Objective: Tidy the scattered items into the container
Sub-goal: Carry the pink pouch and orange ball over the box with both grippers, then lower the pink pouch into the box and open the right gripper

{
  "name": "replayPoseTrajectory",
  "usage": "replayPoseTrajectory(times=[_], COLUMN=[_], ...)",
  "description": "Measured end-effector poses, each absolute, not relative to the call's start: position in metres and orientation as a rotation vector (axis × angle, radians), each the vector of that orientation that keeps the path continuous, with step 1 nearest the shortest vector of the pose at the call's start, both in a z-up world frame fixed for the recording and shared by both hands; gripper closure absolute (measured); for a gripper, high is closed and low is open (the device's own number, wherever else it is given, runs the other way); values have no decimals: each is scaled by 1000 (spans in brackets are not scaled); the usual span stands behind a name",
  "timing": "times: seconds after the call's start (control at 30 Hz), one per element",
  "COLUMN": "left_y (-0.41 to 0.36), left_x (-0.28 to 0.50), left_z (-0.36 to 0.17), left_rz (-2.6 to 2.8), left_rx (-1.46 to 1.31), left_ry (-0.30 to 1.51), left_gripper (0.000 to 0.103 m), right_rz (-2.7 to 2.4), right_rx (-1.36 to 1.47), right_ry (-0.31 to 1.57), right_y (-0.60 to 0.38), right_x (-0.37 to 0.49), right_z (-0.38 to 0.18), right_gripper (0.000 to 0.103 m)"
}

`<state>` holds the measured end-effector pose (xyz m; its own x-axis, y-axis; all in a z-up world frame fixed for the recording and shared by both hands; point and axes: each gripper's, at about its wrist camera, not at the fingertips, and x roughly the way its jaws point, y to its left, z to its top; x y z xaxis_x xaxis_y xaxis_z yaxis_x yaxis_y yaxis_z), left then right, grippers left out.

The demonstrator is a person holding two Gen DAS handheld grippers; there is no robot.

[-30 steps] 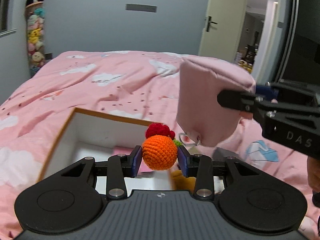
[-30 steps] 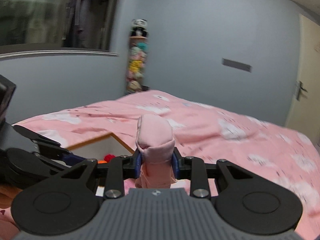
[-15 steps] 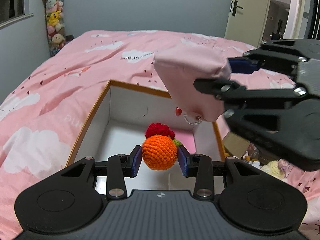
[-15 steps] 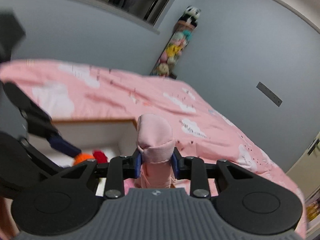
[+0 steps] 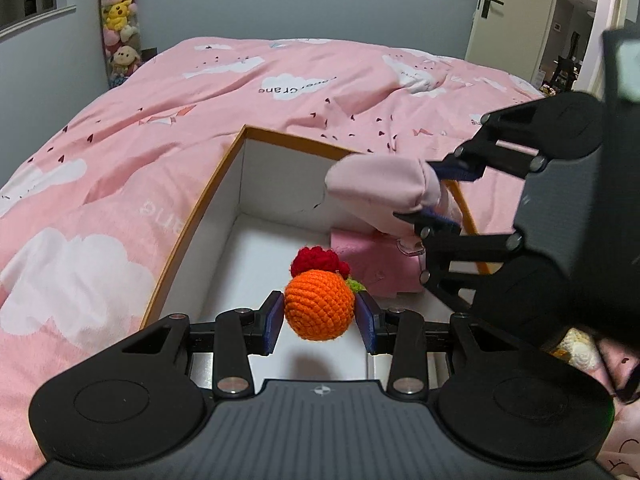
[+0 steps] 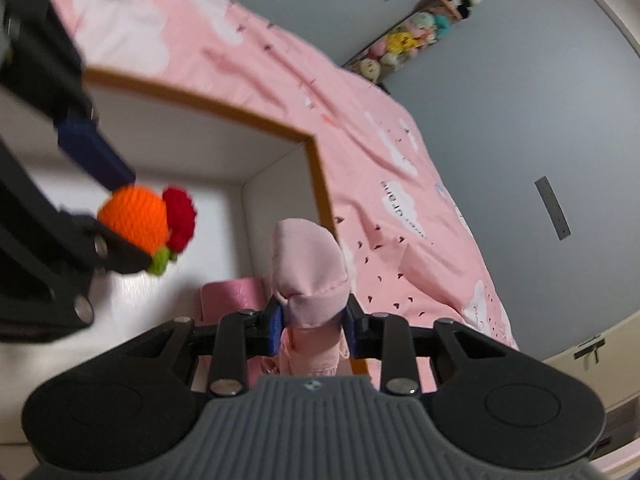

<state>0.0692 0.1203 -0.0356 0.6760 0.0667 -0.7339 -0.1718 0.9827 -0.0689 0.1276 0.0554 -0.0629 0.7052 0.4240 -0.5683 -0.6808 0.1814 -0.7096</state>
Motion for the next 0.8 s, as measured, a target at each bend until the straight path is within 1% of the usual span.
replayPoseTrajectory(times=[0.17, 0.3, 0.4, 0.6, 0.67, 0.7, 0.73, 0.8], left_y=[124, 126, 128, 130, 130, 130, 131, 132], left_x=[76, 80, 81, 82, 82, 81, 81, 81], left_z=[-41, -45, -47, -53, -53, -54, -54, -54], left_rz=[161, 174, 194, 192, 191, 193, 194, 193], left_rx=[-125, -117, -106, -108, -109, -110, -111, -115], left_ry=[858, 893, 915, 935, 935, 934, 933, 932], left_gripper=[59, 59, 59, 59, 59, 59, 59, 59], right_rz=[794, 797, 841, 921, 946, 959, 972, 1002], right_rx=[-1197, -1215, -1190, -1148, -1131, -1124, -1115, -1089], right_ry=[296, 276, 316, 391, 409, 414, 422, 444], right_y=[63, 67, 67, 69, 66, 64, 63, 59], right_x=[136, 138, 139, 142, 141, 141, 141, 142], right_z=[-80, -85, -85, -90, -89, -88, -87, -83], right_gripper=[70, 69, 69, 58, 56, 54, 50, 45])
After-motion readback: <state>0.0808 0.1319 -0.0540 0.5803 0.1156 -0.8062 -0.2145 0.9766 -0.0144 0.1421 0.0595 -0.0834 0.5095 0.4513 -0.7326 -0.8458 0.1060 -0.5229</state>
